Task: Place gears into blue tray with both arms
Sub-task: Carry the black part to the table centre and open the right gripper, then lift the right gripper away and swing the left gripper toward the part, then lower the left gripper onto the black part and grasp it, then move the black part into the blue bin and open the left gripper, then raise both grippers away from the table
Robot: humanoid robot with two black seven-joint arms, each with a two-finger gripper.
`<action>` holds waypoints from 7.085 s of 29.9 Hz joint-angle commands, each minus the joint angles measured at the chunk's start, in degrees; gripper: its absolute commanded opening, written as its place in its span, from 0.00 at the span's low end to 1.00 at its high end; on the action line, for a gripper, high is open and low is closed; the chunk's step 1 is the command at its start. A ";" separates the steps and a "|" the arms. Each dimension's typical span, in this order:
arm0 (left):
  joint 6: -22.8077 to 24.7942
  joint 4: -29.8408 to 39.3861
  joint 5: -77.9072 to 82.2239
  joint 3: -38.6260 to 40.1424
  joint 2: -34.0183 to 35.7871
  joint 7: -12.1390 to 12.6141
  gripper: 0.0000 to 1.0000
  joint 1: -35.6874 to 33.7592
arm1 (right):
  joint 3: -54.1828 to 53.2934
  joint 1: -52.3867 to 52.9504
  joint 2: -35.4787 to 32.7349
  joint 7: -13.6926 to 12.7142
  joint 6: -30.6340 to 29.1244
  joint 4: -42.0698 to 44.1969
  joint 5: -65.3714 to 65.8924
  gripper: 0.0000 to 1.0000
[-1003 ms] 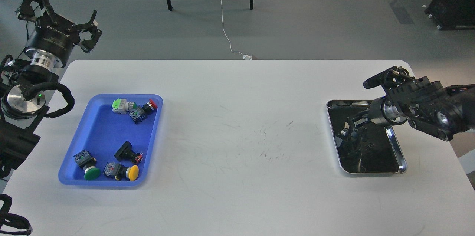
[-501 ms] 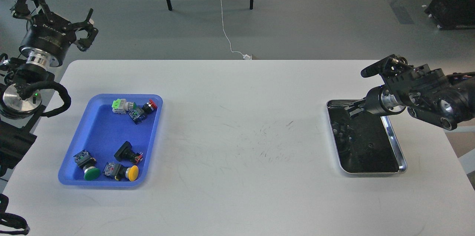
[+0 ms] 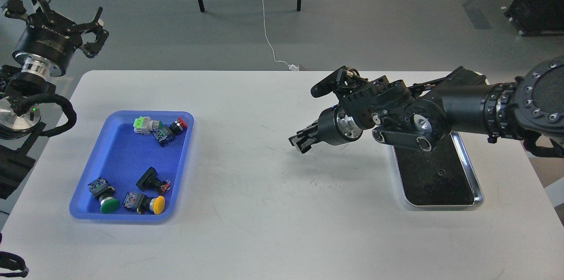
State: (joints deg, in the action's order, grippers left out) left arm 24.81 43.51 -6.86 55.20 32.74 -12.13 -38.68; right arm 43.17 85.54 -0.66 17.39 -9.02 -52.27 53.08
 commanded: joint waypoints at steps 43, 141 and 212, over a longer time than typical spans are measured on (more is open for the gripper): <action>0.42 0.00 -0.08 -0.18 2.15 0.00 0.98 0.63 | 2.44 -5.48 0.66 6.95 2.16 -3.72 -3.86 0.51; -4.50 27.68 131.86 -51.34 -15.25 1.14 0.20 -9.92 | -90.37 -74.91 -38.97 8.27 -18.98 -16.99 -70.39 0.98; -6.54 9.84 25.34 -39.84 11.48 -8.35 0.98 -19.77 | -40.66 -12.81 -57.44 5.29 -15.07 -17.78 -34.10 0.98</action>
State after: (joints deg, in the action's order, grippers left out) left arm 13.21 53.83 27.41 11.52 45.51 -20.98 -58.98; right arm -9.55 61.60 -59.76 23.87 -24.29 -70.12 16.95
